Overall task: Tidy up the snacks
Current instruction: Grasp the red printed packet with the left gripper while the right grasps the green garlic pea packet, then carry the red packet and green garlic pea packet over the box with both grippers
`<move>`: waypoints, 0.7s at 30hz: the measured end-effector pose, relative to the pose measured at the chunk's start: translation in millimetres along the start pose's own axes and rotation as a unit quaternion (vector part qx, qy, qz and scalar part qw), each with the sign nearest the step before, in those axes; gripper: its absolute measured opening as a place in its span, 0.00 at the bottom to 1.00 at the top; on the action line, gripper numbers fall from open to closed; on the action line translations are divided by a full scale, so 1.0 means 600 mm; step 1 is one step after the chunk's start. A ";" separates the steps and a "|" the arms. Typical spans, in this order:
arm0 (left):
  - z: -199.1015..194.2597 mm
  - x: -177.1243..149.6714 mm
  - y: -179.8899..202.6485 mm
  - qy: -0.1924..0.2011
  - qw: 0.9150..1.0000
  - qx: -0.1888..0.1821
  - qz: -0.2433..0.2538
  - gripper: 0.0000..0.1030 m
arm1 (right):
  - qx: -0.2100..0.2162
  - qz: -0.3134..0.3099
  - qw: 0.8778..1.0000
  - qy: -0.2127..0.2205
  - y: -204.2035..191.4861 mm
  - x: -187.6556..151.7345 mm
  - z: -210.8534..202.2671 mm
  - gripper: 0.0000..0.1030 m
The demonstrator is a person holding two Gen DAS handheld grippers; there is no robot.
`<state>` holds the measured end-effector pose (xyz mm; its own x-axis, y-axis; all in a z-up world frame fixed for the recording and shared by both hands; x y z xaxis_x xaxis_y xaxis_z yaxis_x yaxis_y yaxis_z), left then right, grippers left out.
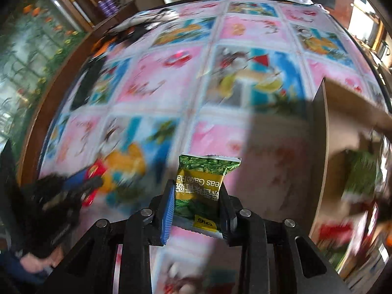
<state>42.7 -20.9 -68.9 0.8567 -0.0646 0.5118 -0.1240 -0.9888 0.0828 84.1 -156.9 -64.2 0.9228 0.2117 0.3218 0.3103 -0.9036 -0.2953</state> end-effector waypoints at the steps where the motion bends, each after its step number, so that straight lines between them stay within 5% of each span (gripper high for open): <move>1: -0.002 -0.003 -0.002 -0.001 1.000 0.000 -0.004 0.19 | 0.008 0.002 1.000 -0.003 -0.006 -0.011 -0.001 0.33; 21: -0.054 0.007 0.055 0.024 0.999 0.001 0.026 0.19 | 0.043 0.022 0.999 0.020 -0.025 -0.078 -0.060 0.33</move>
<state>25.9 -49.2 -36.1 0.8240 -0.1090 0.5559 -0.1658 -0.9848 0.0527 27.9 -166.9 -42.2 0.9267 0.1556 0.3420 0.2896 -0.8759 -0.3860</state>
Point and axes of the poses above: each gripper's, at about its wrist camera, not at the fingertips, and z roughly the way its jaws point, y to its right, x to its top, the point moved 10 cm from there along z, roughly the way its jaws point, and after that the axes turned 4 degrees about z, right-handed, at the moved point
